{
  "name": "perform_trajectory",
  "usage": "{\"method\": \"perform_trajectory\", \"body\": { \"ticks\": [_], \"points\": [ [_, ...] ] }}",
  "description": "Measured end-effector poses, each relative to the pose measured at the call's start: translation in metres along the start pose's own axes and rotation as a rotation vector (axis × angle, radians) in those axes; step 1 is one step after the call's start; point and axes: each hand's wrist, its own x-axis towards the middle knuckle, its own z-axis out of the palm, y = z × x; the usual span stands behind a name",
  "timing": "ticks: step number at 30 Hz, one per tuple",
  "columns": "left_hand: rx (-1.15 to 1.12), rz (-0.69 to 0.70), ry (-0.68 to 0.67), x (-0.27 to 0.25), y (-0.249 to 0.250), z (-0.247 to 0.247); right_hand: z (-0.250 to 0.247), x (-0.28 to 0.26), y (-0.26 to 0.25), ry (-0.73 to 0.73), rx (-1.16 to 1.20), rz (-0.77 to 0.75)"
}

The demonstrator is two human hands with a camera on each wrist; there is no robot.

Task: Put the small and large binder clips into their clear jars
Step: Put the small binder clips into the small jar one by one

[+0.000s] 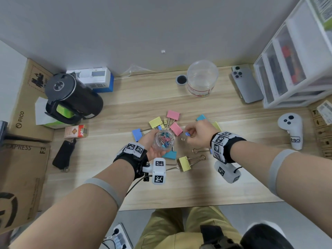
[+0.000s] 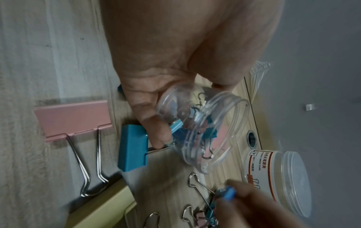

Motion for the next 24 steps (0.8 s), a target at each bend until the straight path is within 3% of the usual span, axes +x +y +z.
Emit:
{"method": "perform_trajectory", "body": {
  "ticks": [4, 10, 16, 20, 24],
  "points": [
    [0.001, 0.025, 0.027, 0.000, 0.003, 0.004, -0.003, 0.009, -0.027, 0.091, 0.262, -0.124],
    [-0.005, -0.003, 0.007, 0.006, 0.001, 0.010, 0.007, 0.001, -0.054, 0.035, 0.204, -0.181],
    [-0.022, -0.006, -0.002, 0.007, -0.003, 0.004, -0.015, 0.007, 0.009, 0.245, 0.068, 0.043],
    [-0.023, -0.024, -0.018, 0.009, -0.006, 0.001, -0.028, 0.002, 0.058, 0.154, -0.156, 0.198],
    [-0.016, -0.031, -0.035, 0.011, -0.010, 0.004, -0.017, -0.002, 0.067, 0.024, -0.268, 0.120]
  ]
}}
